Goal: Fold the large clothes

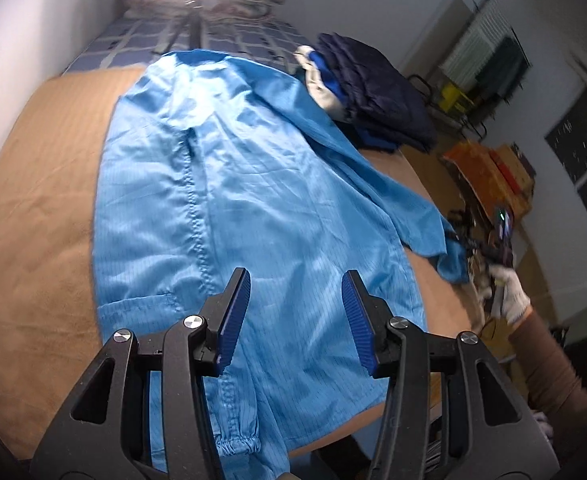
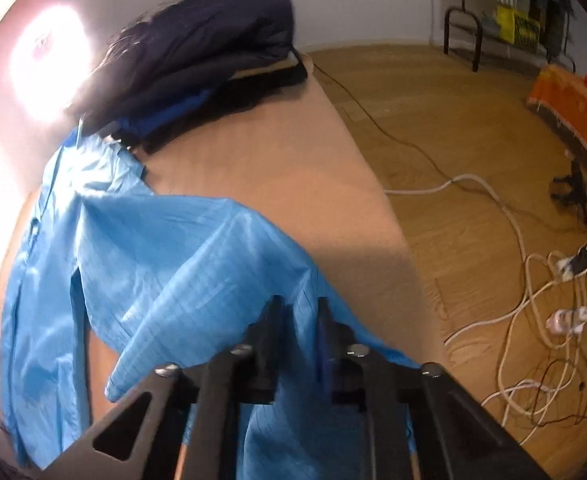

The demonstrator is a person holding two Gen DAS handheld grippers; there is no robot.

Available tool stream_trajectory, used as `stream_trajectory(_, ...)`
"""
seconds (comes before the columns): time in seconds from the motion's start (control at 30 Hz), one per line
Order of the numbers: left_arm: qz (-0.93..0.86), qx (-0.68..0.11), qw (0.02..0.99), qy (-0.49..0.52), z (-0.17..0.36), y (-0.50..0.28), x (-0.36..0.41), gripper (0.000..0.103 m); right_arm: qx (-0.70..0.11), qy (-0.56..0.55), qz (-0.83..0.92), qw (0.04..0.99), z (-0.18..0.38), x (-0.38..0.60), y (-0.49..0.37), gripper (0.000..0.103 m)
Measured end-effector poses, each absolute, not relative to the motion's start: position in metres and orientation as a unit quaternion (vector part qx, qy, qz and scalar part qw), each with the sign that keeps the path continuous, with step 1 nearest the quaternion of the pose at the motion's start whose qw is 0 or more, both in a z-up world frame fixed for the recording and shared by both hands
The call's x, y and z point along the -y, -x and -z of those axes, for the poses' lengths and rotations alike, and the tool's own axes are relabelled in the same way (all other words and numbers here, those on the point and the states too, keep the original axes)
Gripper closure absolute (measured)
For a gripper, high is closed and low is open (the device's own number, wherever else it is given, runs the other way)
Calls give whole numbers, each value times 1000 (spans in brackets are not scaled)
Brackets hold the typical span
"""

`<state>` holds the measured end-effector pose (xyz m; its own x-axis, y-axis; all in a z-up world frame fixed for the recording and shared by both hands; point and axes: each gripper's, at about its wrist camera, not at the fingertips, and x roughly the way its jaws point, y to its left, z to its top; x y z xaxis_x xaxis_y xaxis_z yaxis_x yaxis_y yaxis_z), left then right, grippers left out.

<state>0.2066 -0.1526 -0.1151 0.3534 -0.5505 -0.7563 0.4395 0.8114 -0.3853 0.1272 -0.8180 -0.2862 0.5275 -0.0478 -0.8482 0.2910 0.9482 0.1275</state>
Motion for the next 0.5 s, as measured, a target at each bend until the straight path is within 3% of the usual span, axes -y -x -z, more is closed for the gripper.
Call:
stream_trajectory(0.23,292,-478,825,73,119,-211,142,54,-440,-108,77,888,245,780,-103,103)
stream_trajectory(0.5,292,-454,837,86,123,-208,133,54,-408,-65,-50,909,196,672,-68,103)
